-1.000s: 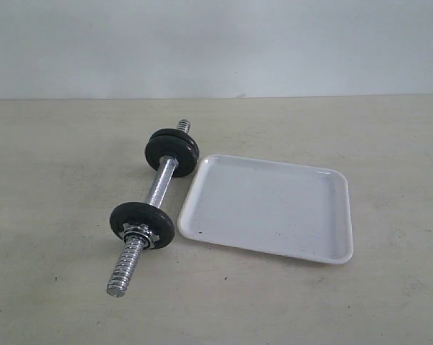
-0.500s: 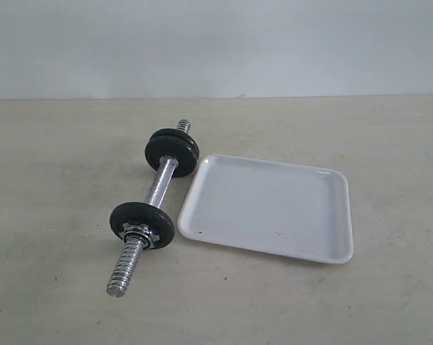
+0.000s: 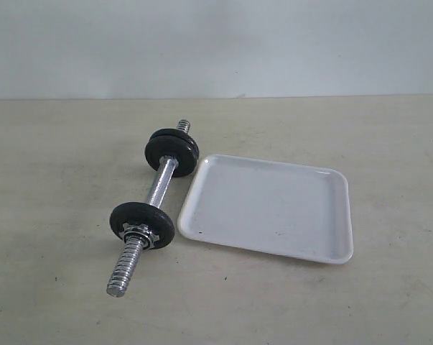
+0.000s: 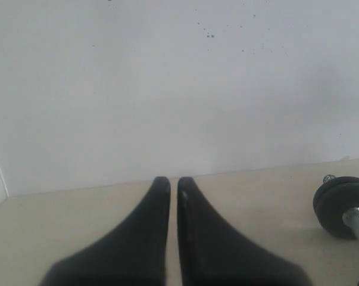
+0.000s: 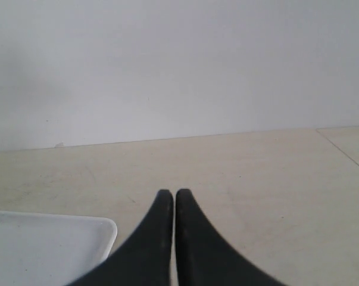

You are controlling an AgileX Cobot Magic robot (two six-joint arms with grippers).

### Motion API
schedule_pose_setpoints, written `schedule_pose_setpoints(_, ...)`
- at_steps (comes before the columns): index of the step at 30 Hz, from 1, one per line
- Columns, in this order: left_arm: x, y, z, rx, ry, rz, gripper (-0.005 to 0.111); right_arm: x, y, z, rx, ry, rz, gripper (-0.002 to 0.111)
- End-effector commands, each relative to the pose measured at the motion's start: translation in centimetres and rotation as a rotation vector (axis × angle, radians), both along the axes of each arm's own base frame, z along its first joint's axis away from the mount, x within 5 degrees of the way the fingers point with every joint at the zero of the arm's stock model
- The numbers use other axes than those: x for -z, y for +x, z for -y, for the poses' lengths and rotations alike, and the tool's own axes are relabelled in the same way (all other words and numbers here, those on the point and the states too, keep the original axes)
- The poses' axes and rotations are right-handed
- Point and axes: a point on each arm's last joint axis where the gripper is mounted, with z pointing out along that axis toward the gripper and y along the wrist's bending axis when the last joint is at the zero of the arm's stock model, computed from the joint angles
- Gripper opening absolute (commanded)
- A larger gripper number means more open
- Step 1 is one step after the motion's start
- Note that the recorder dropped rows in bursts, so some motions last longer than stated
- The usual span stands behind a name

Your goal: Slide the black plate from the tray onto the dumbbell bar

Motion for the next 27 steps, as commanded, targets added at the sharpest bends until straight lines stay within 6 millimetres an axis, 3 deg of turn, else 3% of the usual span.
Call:
schedule_pose_setpoints(1, 0.12, 0.00, -0.06, -0.007, -0.003, -0.001, 0.004, 0.09, -0.05, 0.01, 0.001, 0.000, 0.001, 0.000)
schedule_pose_setpoints(17, 0.12, 0.00, -0.06, 0.005, -0.143, 0.005, 0.004, 0.09, -0.05, 0.01, 0.001, 0.000, 0.001, 0.000)
schedule_pose_setpoints(27, 0.33, -0.04, -0.76, -0.073, -0.148, -0.012, 0.004, 0.09, -0.05, 0.01, 0.001, 0.000, 0.001, 0.000)
